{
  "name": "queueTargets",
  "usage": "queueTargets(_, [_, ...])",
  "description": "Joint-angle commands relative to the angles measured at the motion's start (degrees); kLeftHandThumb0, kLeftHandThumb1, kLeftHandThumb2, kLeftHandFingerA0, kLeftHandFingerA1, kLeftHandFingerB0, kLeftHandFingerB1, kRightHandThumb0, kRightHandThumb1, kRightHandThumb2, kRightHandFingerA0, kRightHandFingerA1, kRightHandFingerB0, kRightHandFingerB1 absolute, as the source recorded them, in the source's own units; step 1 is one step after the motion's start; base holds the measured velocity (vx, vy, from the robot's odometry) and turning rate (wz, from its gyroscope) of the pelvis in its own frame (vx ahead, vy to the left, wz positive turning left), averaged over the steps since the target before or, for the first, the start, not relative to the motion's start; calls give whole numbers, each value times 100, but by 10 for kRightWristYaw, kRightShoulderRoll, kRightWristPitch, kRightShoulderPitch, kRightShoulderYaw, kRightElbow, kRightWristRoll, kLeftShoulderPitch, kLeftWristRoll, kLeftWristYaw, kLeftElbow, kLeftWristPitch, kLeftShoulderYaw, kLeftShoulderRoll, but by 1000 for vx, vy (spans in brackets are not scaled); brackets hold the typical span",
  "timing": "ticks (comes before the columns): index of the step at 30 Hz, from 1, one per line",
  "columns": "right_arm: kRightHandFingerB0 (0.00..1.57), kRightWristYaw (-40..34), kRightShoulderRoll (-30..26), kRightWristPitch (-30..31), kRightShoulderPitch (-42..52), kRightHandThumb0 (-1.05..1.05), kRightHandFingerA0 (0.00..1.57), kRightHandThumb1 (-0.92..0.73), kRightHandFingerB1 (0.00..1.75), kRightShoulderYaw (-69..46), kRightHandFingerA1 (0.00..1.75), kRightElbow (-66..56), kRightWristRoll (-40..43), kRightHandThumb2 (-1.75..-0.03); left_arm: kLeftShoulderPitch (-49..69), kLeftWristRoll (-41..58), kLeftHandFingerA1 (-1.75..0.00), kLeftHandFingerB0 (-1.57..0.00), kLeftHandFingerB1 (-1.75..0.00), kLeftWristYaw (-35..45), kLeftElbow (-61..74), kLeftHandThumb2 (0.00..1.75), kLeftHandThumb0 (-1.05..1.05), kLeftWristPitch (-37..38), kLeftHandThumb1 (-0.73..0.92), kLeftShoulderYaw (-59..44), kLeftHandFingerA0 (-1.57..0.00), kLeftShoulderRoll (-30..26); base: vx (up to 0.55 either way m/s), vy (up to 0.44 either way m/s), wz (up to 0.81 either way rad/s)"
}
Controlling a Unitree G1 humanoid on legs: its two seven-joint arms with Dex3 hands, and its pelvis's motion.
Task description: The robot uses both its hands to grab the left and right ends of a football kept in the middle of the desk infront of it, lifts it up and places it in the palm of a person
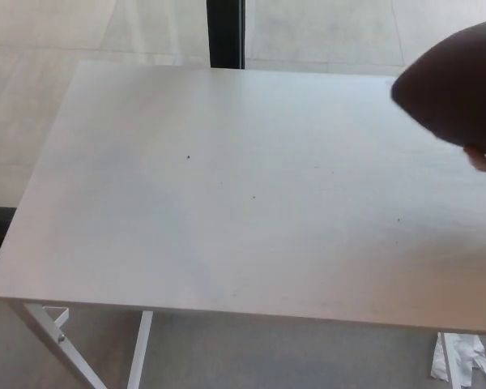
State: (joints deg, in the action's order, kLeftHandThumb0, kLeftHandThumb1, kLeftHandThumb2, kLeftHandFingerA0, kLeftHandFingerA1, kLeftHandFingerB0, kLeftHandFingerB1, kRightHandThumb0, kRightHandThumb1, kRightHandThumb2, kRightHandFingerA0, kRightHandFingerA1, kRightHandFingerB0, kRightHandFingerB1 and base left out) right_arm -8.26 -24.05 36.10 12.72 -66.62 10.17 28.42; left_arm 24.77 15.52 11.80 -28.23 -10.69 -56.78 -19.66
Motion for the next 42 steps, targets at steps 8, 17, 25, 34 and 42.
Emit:
queueTargets(8, [17, 62, -64, -55, 41, -46, 30, -74, 67, 41, 111, 194, -26, -56, 34, -41, -57, -15, -44, 60, -174, 89, -65, 25, 63, 185, -30, -49, 0, 0, 0])
queueTargets(17, [4, 157, -87, -128, 59, -51, 44, -62, 49, 102, 92, 240, -23, -85, 3, -21, -57, -11, -43, 82, -262, 91, -67, 65, 63, 192, -28, -82, 0, 0, 0])
queueTargets(25, [13, 250, -114, -163, 90, -57, 40, -53, 50, 156, 73, 270, -40, -86, -1, -27, -60, -31, -49, 79, -210, 95, -65, 81, 62, 213, -54, -73, 0, 0, 0])
queueTargets(34, [26, 269, -131, -273, 112, -56, 55, -43, 53, 220, 82, 318, -85, -83, 2, -24, -47, -38, -36, 92, -179, 63, -58, 88, 76, 221, -65, -78, 0, 0, 0])
queueTargets(42, [21, 274, -146, -286, 97, -51, 54, -60, 41, 240, 74, 365, -83, -58, 4, -37, -60, -35, -50, 80, -170, 93, -59, 89, 61, 235, -59, -87, 0, 0, 0])
